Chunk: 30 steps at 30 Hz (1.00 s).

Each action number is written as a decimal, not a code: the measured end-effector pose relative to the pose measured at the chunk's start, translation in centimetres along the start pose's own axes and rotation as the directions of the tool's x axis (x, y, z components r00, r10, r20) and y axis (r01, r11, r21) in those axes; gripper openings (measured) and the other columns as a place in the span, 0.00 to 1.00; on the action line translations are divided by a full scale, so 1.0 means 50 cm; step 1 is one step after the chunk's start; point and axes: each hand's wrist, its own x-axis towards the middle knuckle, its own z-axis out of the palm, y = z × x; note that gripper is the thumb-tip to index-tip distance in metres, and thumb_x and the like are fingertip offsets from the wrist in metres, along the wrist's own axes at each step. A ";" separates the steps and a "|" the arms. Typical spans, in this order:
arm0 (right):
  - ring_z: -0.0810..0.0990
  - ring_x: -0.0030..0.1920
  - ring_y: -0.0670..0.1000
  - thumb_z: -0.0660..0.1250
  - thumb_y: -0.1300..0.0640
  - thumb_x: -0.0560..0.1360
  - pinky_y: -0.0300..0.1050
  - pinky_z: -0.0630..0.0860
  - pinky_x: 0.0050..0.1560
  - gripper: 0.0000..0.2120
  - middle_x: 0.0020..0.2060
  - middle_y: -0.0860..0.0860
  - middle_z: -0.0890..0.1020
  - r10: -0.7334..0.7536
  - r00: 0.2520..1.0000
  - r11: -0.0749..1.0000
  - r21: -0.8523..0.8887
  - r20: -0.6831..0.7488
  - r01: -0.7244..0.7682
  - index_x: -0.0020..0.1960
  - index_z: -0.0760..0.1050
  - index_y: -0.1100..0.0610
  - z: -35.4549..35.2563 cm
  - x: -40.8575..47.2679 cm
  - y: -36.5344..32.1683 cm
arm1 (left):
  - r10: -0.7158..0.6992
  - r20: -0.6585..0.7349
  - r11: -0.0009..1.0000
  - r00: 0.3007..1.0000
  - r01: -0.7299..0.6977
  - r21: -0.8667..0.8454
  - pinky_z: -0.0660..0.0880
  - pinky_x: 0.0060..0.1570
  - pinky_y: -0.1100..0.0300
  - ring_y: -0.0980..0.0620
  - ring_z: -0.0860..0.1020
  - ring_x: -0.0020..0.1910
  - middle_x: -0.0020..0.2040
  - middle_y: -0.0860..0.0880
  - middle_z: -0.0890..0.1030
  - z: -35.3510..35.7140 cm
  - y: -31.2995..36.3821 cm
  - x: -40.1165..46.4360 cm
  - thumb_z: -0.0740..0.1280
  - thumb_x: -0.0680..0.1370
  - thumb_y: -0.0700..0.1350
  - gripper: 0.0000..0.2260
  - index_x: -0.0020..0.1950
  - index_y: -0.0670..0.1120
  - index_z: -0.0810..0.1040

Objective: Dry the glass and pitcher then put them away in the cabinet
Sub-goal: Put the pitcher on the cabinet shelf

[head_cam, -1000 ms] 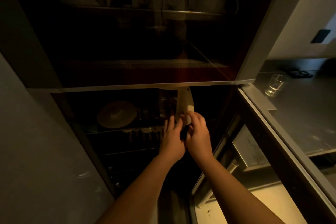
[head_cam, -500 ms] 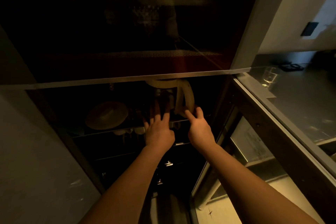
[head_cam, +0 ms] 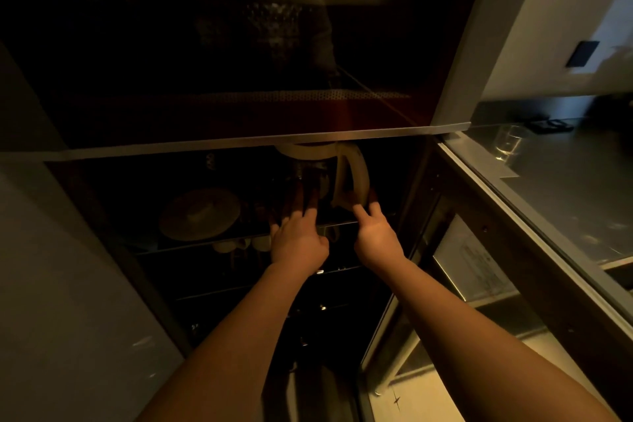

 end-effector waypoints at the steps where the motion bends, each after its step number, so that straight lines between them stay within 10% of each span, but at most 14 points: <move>1: 0.71 0.57 0.56 0.63 0.65 0.74 0.49 0.75 0.56 0.27 0.63 0.56 0.65 -0.004 1.000 1.000 -0.017 -0.001 0.004 0.71 0.63 0.54 -0.001 0.000 0.003 | 0.006 -0.010 1.000 1.000 -0.006 -0.010 0.61 0.68 0.46 0.45 0.69 0.65 0.66 0.46 0.71 0.000 0.000 -0.001 0.62 0.77 0.50 0.25 0.73 0.50 0.62; 13: 0.42 0.77 0.56 0.62 0.56 0.78 0.57 0.48 0.76 0.34 0.78 0.55 0.47 -0.076 0.995 0.977 -0.206 -0.069 0.060 0.78 0.47 0.45 -0.033 -0.074 -0.022 | 0.075 -0.113 0.997 0.991 -0.076 0.000 0.46 0.74 0.40 0.46 0.52 0.77 0.78 0.50 0.55 -0.011 -0.002 -0.079 0.58 0.78 0.58 0.31 0.78 0.54 0.50; 30: 0.54 0.77 0.55 0.62 0.54 0.79 0.52 0.57 0.74 0.26 0.76 0.52 0.59 -0.237 0.963 0.971 -0.046 -0.125 0.233 0.75 0.61 0.48 -0.419 -0.149 -0.193 | 0.177 -0.162 0.975 0.971 -0.196 -0.108 0.47 0.75 0.42 0.48 0.47 0.78 0.79 0.50 0.53 -0.305 0.190 -0.233 0.58 0.78 0.60 0.30 0.77 0.50 0.57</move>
